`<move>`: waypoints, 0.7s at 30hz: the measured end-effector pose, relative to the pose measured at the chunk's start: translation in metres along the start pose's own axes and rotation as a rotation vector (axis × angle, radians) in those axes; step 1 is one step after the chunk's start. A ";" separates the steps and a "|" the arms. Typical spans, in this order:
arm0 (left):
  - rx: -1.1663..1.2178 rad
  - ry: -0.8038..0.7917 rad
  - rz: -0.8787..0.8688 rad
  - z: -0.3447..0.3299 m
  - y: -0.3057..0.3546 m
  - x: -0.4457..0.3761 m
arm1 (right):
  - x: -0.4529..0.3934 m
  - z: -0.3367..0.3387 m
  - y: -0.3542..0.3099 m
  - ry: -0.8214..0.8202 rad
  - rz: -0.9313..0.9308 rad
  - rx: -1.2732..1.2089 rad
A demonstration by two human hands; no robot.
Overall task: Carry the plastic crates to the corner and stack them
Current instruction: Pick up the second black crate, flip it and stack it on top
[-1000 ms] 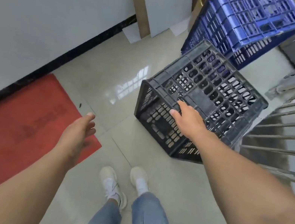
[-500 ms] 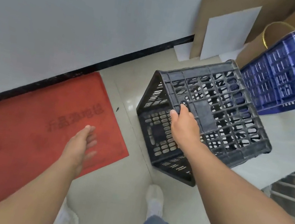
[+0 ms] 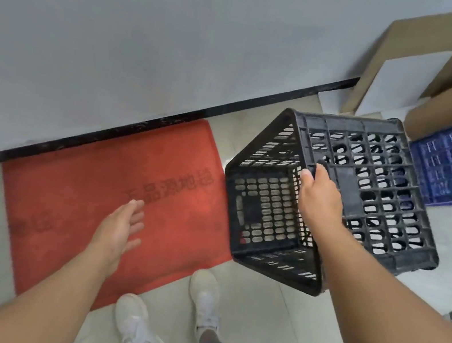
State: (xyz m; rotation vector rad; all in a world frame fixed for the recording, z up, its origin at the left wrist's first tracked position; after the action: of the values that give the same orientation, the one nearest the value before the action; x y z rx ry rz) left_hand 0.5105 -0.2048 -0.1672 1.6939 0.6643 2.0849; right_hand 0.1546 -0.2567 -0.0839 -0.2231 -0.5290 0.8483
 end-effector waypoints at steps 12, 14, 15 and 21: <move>-0.009 0.146 0.038 0.044 -0.025 -0.049 | 0.004 0.013 -0.060 0.089 0.062 -0.141; -0.035 0.204 0.041 0.064 -0.030 -0.058 | 0.007 0.004 -0.068 0.062 -0.007 -0.257; -0.043 0.230 0.047 0.074 -0.033 -0.063 | 0.009 -0.001 -0.074 0.056 -0.019 -0.273; 0.011 0.324 0.094 0.120 -0.048 -0.061 | 0.042 -0.028 -0.130 0.027 0.130 -0.073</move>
State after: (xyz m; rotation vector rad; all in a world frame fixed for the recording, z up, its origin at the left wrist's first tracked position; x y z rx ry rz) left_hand 0.6399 -0.1849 -0.2240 1.4290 0.7026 2.4551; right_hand 0.2767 -0.3079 -0.0416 -0.3380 -0.5245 0.9522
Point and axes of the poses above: each hand's wrist, its own x-axis away from the middle knuckle, its own z-axis out of the back of the hand, y = z × x, the point moved 8 cm from there along -x, towards the middle knuckle, and after that the axes turned 3 degrees about y, right-handed, at the moved point
